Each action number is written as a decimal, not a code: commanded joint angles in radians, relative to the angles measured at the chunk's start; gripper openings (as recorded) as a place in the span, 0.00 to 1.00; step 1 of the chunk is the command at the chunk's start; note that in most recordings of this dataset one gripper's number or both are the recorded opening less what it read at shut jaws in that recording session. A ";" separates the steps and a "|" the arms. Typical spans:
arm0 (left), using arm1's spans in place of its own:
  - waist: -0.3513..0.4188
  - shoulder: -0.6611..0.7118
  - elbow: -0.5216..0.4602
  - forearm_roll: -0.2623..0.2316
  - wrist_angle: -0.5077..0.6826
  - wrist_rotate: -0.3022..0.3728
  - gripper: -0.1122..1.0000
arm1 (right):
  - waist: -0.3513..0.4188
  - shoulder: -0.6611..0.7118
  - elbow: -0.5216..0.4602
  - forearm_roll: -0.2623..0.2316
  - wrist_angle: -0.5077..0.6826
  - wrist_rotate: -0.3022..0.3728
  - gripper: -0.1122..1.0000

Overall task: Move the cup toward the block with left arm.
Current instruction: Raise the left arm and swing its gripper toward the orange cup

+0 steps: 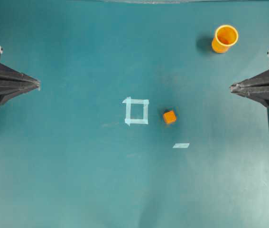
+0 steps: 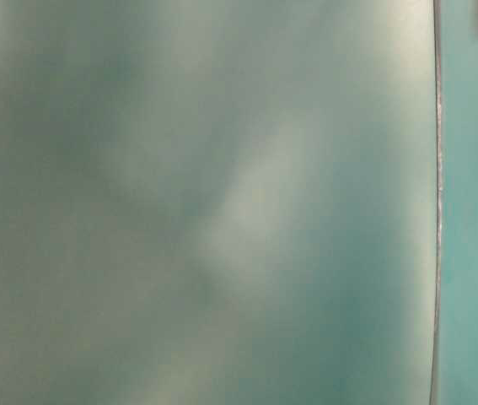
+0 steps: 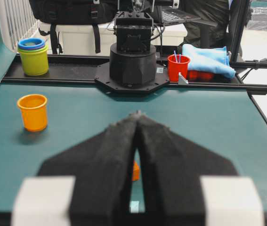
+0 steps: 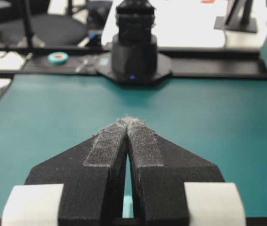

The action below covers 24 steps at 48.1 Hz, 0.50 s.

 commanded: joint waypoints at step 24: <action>0.183 0.067 -0.064 0.000 0.160 0.000 0.30 | 0.002 0.012 -0.074 0.006 0.040 0.011 0.10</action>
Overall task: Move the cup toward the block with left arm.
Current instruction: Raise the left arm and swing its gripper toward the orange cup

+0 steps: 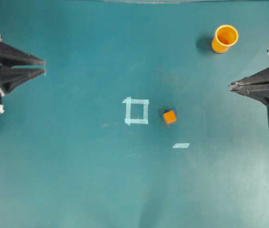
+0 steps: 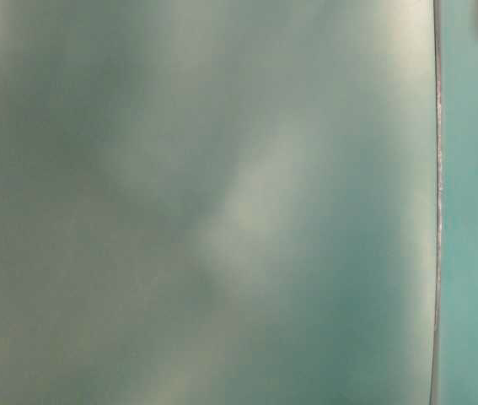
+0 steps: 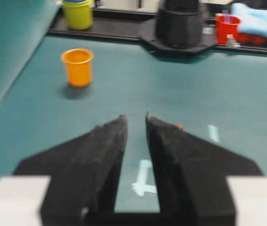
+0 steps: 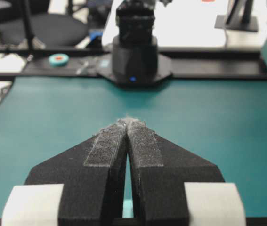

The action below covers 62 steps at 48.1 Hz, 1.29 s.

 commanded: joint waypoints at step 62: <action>0.075 1.046 -0.877 0.002 0.057 -0.003 0.66 | 0.002 0.012 -0.048 0.003 -0.002 0.000 0.10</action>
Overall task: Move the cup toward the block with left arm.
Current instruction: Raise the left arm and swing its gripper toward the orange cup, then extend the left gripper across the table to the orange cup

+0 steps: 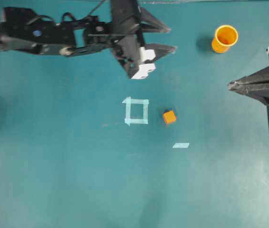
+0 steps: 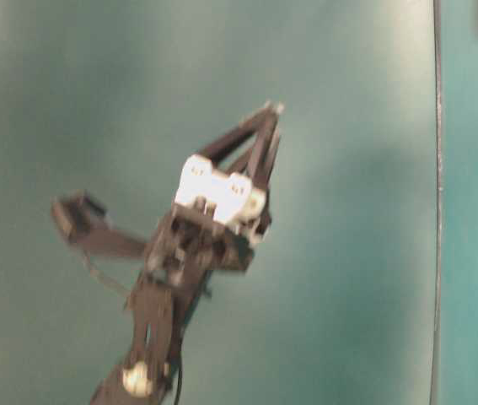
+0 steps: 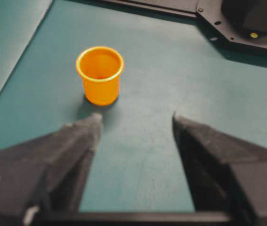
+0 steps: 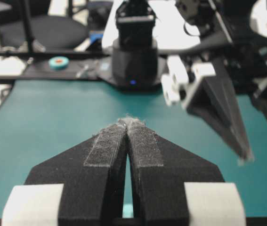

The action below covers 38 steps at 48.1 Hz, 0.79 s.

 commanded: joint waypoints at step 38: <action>-0.017 0.344 -0.402 0.002 0.044 -0.107 0.85 | 0.000 -0.005 -0.051 0.002 -0.008 0.000 0.10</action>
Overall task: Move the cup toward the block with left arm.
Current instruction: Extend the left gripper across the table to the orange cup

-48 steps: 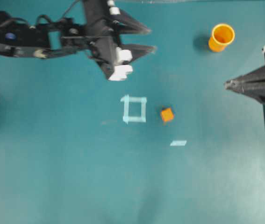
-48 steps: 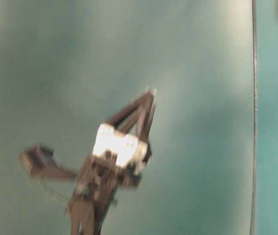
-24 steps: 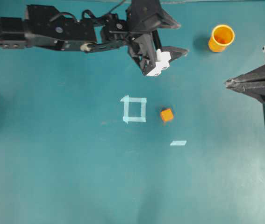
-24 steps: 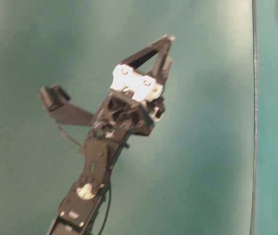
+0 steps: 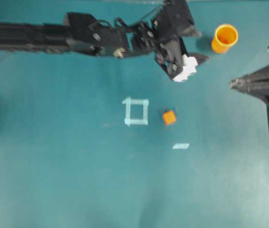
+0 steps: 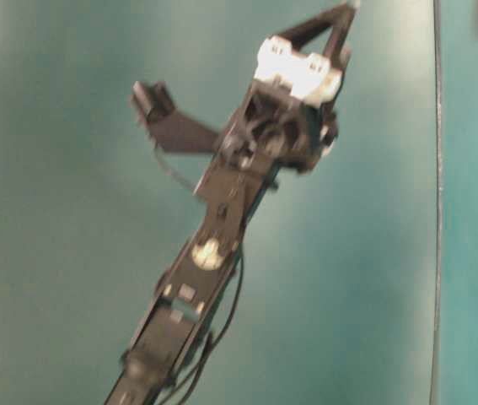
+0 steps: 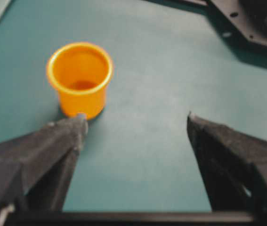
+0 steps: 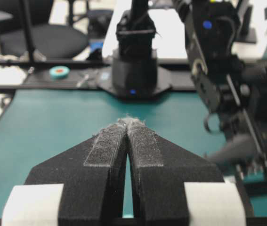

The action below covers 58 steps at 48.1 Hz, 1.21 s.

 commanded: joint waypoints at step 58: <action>0.046 0.296 -0.403 0.009 0.143 -0.037 0.84 | 0.002 -0.006 -0.060 0.002 -0.005 0.000 0.10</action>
